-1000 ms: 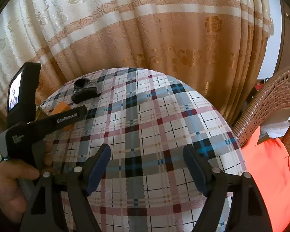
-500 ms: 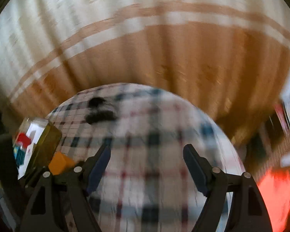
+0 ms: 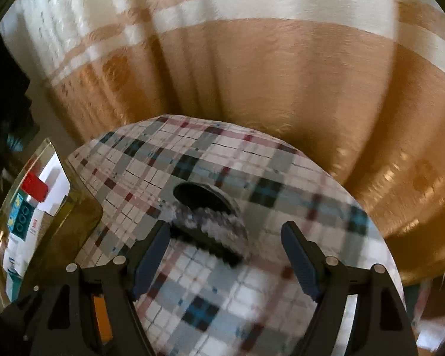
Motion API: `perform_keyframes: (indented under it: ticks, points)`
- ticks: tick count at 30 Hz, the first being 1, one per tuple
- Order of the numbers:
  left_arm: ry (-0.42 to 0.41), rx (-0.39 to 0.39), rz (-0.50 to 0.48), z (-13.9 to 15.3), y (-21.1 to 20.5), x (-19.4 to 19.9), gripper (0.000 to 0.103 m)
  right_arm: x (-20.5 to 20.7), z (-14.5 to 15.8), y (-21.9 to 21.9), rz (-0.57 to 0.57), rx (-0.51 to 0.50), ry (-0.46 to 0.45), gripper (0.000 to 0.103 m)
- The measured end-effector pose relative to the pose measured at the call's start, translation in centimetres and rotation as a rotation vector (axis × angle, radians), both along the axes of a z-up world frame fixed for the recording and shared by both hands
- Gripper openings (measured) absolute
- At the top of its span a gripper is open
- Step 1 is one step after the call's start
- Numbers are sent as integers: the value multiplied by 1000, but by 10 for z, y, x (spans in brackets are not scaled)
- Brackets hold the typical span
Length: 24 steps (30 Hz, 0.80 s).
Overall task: Organize rigid objects
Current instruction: 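Grasp the black hair clip with the right gripper while the left holds the orange cube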
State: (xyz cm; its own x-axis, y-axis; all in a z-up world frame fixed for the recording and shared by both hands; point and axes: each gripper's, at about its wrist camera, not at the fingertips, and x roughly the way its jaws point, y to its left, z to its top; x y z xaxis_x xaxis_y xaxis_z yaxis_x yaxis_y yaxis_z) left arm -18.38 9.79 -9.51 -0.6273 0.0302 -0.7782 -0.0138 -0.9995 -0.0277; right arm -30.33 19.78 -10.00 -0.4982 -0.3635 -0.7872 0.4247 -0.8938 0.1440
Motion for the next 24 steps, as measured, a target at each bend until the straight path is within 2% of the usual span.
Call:
perform_keyframes:
  ticks: [3,8,10,11,13,16,18,24]
  points:
    - [1,7,-2,0,-1,0,51,-8,-2,-10,33,-17,-10,79]
    - [2,16,-3,0,-3,-1,51,-9,-4,-25,78,31,29,77]
    - [2,16,-2,0,-3,-1,51,-10,-4,-26,68,33,32,68]
    - [2,16,-3,0,-3,-1,51,-11,-4,-26,65,24,24,57]
    - [2,16,-2,0,-3,-1,51,-14,-11,-29,66,15,-28,51]
    - [2,16,-2,0,-3,-1,51,-5,-12,-45,97,141,45,50]
    - [3,18,-2,0,-3,-1,51,-5,-10,-46,81,136,43,35]
    - [3,19,-2,0,-4,-2,51,-6,-6,-24,-27,86,19,32]
